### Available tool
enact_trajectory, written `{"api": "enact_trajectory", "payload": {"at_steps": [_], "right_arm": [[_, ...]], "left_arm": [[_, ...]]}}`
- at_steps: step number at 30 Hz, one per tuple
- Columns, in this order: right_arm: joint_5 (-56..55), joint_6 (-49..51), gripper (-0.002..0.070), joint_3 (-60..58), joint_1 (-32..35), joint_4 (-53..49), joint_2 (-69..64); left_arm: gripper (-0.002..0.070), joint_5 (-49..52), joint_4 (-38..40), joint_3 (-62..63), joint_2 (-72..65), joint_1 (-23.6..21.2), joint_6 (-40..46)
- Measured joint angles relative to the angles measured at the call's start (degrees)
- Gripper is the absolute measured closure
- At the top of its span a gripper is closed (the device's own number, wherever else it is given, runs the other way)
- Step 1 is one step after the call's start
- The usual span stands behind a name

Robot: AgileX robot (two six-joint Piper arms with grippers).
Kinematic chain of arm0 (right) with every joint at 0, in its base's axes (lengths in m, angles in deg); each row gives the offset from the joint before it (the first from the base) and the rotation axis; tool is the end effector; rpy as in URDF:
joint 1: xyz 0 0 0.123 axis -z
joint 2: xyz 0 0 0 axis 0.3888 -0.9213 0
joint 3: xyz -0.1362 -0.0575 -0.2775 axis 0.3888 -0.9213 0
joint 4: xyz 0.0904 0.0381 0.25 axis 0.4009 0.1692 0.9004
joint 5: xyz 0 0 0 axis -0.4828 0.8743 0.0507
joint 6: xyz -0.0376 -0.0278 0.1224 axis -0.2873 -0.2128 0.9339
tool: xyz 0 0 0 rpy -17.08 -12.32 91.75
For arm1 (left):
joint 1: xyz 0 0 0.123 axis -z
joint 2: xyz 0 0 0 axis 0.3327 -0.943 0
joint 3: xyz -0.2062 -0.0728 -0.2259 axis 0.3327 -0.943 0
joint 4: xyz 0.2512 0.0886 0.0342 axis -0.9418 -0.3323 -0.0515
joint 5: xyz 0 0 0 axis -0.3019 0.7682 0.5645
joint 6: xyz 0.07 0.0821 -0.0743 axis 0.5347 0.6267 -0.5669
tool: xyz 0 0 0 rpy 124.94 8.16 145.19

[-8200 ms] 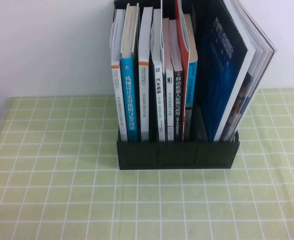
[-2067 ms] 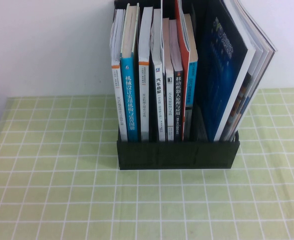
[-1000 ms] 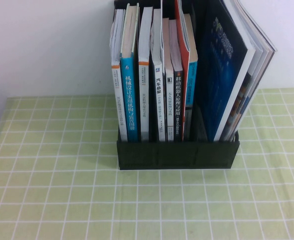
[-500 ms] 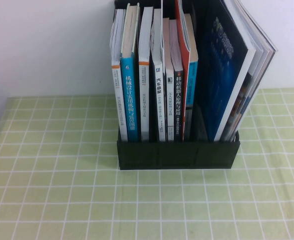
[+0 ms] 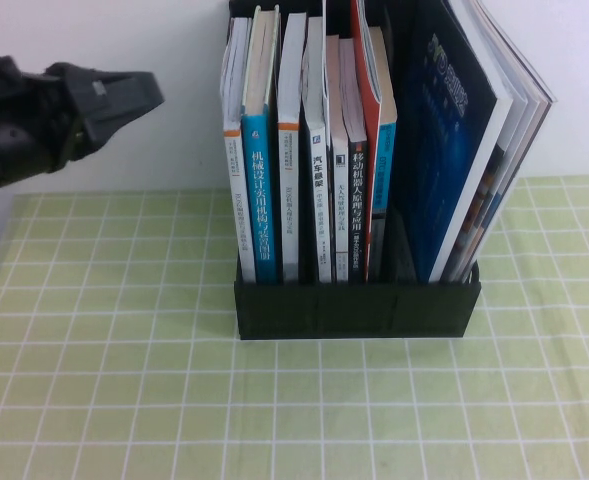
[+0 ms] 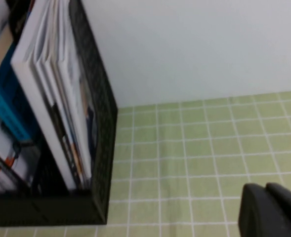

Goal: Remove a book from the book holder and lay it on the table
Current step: Hold the bookshelf

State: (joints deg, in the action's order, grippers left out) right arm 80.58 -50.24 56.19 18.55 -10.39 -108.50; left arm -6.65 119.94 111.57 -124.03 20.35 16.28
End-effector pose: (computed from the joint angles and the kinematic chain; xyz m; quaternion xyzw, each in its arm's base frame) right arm 0.1626 0.0075 0.3768 0.0382 0.8292 0.0460 0.5557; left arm 0.2986 -0.0894 0.3835 0.0143 0.7666 -0.4192 0.4862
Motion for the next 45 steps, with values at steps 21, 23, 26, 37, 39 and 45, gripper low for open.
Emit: {"api": "enact_trajectory", "payload": {"at_steps": [21, 23, 26, 37, 39, 45], "right_arm": [[-12.41, -24.86, 0.0437, -4.57, 0.0, 22.86, -18.72], [-13.96, -26.27, 0.04, -4.57, 0.0, 23.62, -19.48], [-16.98, -29.93, 0.0382, -4.57, 0.0, 26.27, -20.53], [-22.66, -43.28, 0.0374, -4.57, -0.08, 40.02, -22.36], [-23.06, -43.89, 0.0374, -4.57, -0.08, 41.63, -23.46], [-25.12, -52.23, 0.0374, -4.57, -3.58, 49.59, -27.71]], "left_arm": [[0.0678, -6.34, -20.76, 44.27, -31.09, 32.03, 15.08], [0.0678, -7.54, -21.28, 47.6, -34.22, 33.47, 15.2], [0.0678, -8.38, -21.63, 51.82, -38.41, 35.12, 15.66], [0.0678, -9.78, -25.91, 56.42, -46.17, 36.35, 15.21], [0.0678, -9.78, -28.5, 56.66, -45.97, 36.35, 13.58], [0.0678, -9.32, -33.05, 57.08, -45.88, 36.47, 8.15]]}}
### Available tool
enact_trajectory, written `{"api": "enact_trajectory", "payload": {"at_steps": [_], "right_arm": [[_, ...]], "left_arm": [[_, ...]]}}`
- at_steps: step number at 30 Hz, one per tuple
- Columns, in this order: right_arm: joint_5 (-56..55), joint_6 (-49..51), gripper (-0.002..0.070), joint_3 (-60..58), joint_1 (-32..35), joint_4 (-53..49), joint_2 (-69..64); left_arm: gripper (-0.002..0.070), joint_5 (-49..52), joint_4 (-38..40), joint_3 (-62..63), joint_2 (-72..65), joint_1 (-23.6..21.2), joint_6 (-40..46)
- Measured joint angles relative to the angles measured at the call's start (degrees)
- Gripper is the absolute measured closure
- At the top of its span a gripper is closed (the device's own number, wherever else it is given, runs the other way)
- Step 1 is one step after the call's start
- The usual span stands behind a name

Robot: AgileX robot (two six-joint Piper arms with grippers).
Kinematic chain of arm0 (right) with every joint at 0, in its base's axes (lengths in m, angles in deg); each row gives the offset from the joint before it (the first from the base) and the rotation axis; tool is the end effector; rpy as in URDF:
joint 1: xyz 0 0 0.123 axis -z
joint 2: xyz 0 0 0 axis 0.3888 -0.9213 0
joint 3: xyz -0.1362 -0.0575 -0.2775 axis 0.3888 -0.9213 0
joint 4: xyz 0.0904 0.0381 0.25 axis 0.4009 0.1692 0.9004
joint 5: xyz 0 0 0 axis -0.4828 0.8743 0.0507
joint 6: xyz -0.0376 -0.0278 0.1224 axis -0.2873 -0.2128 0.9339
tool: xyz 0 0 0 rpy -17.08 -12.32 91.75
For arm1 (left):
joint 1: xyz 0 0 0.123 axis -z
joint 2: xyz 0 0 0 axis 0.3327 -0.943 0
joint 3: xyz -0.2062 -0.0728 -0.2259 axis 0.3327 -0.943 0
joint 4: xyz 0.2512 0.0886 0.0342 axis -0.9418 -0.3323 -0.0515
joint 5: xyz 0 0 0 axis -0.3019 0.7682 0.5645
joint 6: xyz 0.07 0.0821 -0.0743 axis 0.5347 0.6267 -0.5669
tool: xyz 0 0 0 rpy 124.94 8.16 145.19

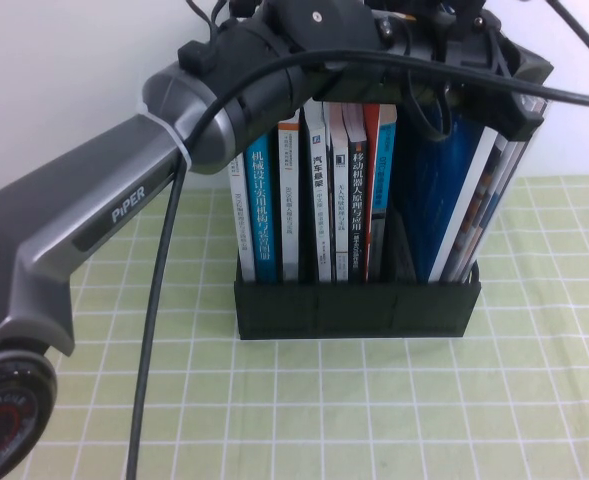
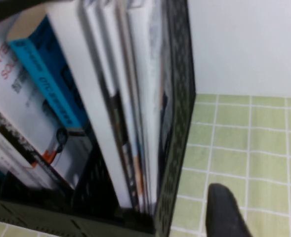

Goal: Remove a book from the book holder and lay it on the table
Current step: Hold the bookshelf

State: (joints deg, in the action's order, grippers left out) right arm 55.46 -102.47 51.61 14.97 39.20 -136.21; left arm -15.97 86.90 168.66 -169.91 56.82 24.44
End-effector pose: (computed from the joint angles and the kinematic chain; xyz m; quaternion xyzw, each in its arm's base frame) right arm 0.2843 0.0545 0.2929 -0.0544 0.8488 0.1049 0.5153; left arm 0.4094 -0.3803 0.3744 0.4488 0.6652 -0.2858 0.5238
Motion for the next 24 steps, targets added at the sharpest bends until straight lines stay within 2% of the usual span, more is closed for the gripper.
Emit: {"api": "enact_trajectory", "payload": {"at_steps": [7, 11, 14, 17, 24], "right_arm": [[-10.67, -12.67, 0.0374, 0.0, -8.5, 5.64, -4.34], [-17.61, -12.76, 0.0374, 0.0, -11.21, 4.54, -6.97], [-19.95, -6.44, 0.0374, 0.0, -11.67, 0.55, -8.96], [-22.61, 4.87, 0.0374, 0.0, -11.67, -6.21, -9.66], [-27.88, 34.54, 0.0374, 0.0, -11.67, -30.84, -9.31]], "left_arm": [[0.0678, 0.48, -0.77, 0.27, 0.0, 0.0, -0.48], [0.0678, 0.62, -1.17, 0.4, 0.13, 0.0, -0.48], [0.0678, 0.67, -1.39, 0.4, 0.13, 0.0, -0.48], [0.0678, 0.75, -1.88, 0.4, 0.13, 0.0, -0.62], [0.0678, 1.09, -4.89, 0.44, 0.6, 0.0, -3.55]]}}
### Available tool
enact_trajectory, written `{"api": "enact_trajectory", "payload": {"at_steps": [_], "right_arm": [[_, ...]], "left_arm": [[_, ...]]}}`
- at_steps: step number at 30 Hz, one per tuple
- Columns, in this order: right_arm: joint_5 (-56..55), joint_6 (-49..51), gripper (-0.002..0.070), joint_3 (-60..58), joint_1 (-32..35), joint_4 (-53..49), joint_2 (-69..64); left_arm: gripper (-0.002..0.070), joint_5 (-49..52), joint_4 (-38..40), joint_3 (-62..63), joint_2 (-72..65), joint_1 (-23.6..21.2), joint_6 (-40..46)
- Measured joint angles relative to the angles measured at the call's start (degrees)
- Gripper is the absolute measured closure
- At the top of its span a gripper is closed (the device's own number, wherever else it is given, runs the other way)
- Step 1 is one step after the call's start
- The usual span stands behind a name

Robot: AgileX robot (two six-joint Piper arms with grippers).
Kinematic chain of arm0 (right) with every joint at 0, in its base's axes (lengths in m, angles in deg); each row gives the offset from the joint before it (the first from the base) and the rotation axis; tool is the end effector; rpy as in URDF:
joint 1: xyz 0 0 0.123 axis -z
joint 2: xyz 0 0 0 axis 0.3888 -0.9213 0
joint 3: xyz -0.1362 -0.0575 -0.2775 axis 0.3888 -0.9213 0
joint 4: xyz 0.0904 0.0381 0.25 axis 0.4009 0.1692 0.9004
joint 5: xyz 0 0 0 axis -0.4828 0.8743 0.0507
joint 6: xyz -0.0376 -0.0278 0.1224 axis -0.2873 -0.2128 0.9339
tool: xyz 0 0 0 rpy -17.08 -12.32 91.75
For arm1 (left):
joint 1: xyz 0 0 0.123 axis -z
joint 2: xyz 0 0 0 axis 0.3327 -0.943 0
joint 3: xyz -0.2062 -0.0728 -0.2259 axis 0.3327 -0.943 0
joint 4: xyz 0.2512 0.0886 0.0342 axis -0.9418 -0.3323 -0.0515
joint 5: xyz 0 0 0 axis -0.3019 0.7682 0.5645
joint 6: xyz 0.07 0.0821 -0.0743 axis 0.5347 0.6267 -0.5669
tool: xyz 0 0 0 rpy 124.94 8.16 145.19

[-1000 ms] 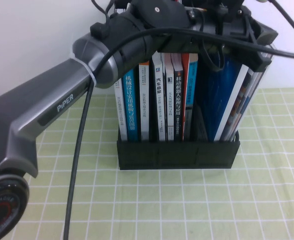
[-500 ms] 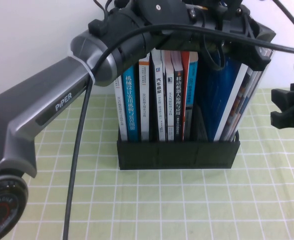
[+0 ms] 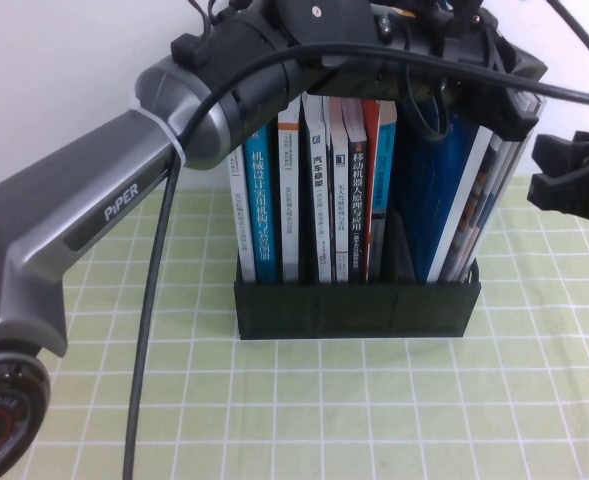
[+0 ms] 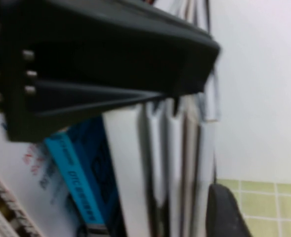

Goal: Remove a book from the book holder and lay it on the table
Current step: Hold the bookshelf

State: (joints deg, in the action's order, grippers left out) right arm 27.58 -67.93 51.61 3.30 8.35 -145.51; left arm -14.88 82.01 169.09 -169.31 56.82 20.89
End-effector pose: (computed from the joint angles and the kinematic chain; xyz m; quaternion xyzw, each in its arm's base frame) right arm 0.3197 0.1021 0.2945 -0.0527 0.7722 0.1185 0.6220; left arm 0.4078 -0.3764 0.3771 0.4566 0.6709 -0.2704 0.5179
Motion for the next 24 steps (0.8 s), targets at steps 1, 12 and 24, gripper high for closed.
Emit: {"api": "enact_trajectory", "payload": {"at_steps": [1, 12, 24], "right_arm": [[-0.3, 2.94, 0.0374, 0.0, 0.0, -3.24, 0.0], [-1.9, 8.97, 0.0374, -0.3, 0.0, -12.28, 0.0], [-6.37, 20.74, 0.0374, -0.9, 2.43, -23.19, 0.0]], "left_arm": [[0.0678, 0.0, 0.0, 0.0, 0.0, 0.0, -0.21], [0.0678, 1.31, -0.23, 0.0, 0.21, -0.62, -1.22], [0.0678, 2.68, 1.08, 0.0, 0.48, -1.72, -1.6]]}}
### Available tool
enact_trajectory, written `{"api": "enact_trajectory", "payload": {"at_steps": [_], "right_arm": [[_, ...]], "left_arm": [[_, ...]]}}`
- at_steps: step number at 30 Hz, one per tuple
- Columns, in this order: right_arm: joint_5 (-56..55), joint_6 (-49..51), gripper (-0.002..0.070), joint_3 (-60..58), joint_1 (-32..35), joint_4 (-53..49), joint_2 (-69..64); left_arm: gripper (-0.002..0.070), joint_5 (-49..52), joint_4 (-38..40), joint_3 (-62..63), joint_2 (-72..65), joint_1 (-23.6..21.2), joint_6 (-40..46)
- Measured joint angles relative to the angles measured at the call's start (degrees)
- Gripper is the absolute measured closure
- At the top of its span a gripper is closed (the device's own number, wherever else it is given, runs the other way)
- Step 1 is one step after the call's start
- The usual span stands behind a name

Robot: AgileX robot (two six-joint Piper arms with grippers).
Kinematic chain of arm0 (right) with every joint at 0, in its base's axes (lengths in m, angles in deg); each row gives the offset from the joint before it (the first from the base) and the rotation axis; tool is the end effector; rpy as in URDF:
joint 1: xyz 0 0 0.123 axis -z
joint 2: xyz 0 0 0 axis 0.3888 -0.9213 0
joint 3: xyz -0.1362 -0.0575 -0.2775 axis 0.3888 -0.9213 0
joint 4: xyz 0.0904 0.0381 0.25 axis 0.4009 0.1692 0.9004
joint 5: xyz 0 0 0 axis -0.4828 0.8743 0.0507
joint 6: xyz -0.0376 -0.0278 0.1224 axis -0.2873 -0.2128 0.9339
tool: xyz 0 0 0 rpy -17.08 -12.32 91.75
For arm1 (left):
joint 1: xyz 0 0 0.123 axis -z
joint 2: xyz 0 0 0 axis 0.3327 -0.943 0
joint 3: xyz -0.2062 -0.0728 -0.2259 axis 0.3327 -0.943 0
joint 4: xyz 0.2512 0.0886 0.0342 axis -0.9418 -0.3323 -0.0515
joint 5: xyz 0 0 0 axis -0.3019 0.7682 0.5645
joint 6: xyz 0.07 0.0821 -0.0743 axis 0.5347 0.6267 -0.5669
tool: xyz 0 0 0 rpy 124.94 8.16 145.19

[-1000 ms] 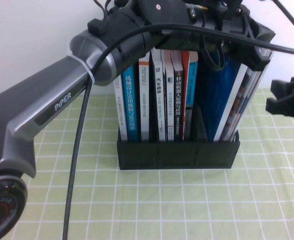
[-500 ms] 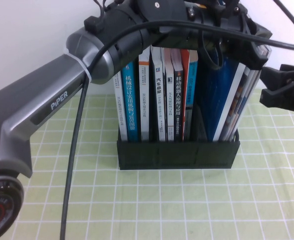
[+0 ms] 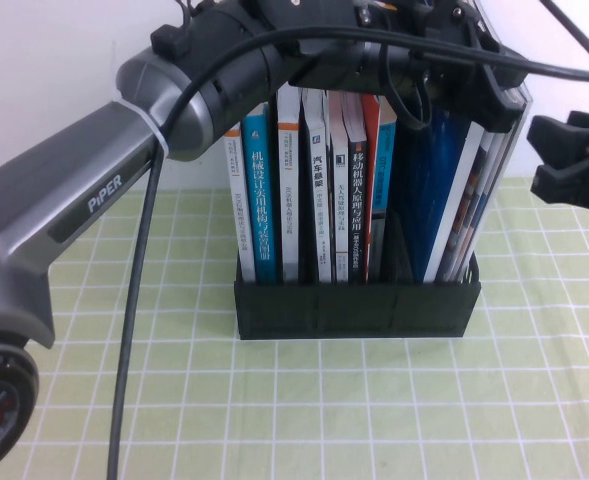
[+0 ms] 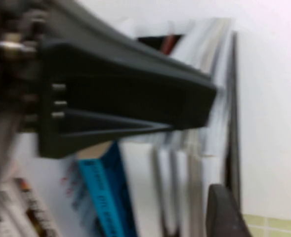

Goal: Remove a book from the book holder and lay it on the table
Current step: Hold the bookshelf

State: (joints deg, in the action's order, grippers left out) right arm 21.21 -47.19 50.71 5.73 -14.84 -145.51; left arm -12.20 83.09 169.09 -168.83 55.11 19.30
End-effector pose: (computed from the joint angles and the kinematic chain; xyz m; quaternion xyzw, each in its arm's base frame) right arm 0.3185 0.1065 0.3038 -0.0861 0.7359 0.1620 0.6518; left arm 0.4117 -0.3648 0.3792 0.4452 0.6831 -0.2855 0.5036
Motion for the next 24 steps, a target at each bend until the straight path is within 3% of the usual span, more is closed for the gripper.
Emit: {"api": "enact_trajectory", "payload": {"at_steps": [6, 24], "right_arm": [[-2.12, 5.88, 0.0374, 0.0, 0.0, -7.99, -0.44], [-2.71, 2.38, 0.0374, -0.13, 0.45, -5.98, -3.37]], "left_arm": [[0.0678, 0.0, 0.0, 0.0, 0.0, 0.0, 0.0], [0.0678, 0.0, 0.0, 0.0, 0.0, 0.0, 0.0]]}}
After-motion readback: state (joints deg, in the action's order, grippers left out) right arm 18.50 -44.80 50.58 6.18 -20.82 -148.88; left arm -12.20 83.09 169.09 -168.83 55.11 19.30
